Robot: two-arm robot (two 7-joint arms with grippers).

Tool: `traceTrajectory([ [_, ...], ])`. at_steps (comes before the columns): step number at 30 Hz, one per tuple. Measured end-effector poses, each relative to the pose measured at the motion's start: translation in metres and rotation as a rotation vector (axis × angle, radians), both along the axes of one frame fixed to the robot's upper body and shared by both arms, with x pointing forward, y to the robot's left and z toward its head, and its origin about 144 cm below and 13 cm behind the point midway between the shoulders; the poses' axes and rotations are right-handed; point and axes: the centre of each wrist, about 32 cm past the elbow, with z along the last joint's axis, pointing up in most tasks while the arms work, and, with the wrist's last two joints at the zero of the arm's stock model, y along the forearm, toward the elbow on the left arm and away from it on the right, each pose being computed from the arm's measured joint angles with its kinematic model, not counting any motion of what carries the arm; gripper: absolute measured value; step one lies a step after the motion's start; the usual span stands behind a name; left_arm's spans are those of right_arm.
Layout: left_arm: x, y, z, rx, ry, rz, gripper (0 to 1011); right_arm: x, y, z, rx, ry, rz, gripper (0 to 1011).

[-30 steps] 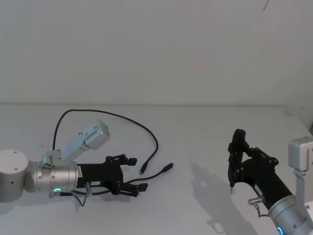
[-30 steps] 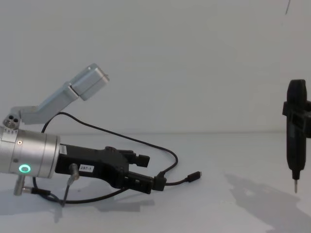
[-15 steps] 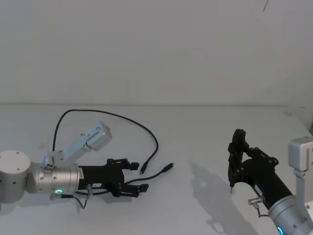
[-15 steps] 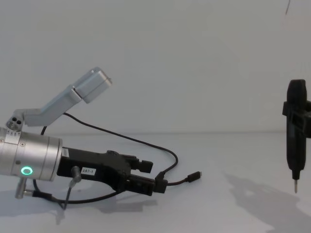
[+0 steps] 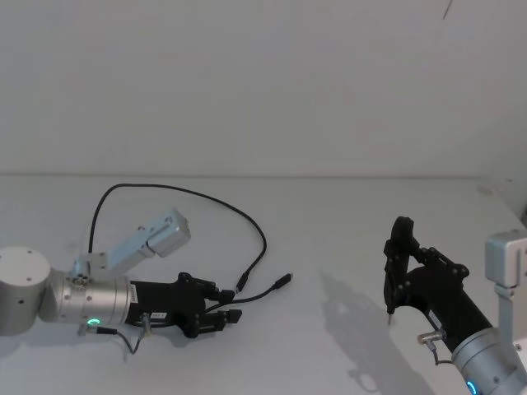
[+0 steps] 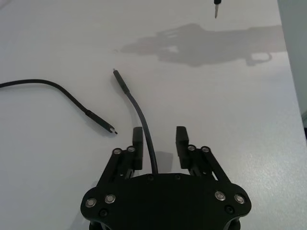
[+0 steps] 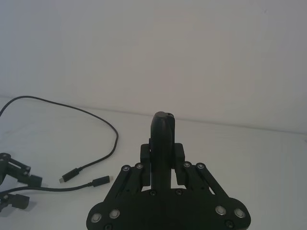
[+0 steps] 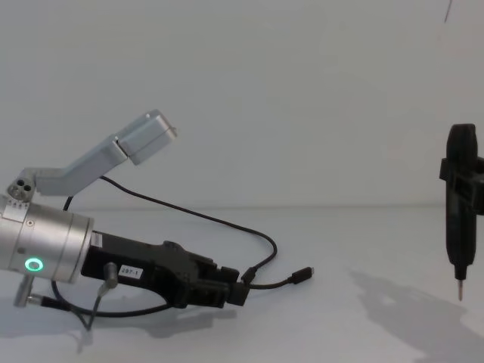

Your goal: Pick up the data cable with the one hand.

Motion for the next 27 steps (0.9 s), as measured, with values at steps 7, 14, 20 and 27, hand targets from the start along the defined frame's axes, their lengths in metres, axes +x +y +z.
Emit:
traceTrajectory([
  [7,0.000,0.002,0.002,0.026,0.006,-0.011,208,0.000,0.000,0.000,0.000,0.000,0.000,279],
  [14,-0.002,0.004,0.003,0.022,0.007,0.003,42,0.000,0.000,0.000,0.000,0.000,0.000,279],
  [20,-0.004,0.005,0.004,-0.016,-0.002,0.039,40,0.000,0.000,0.000,0.000,0.000,0.000,279],
  [27,-0.007,0.005,0.012,-0.084,-0.017,0.073,40,0.000,0.000,0.000,0.000,0.000,0.000,279],
])
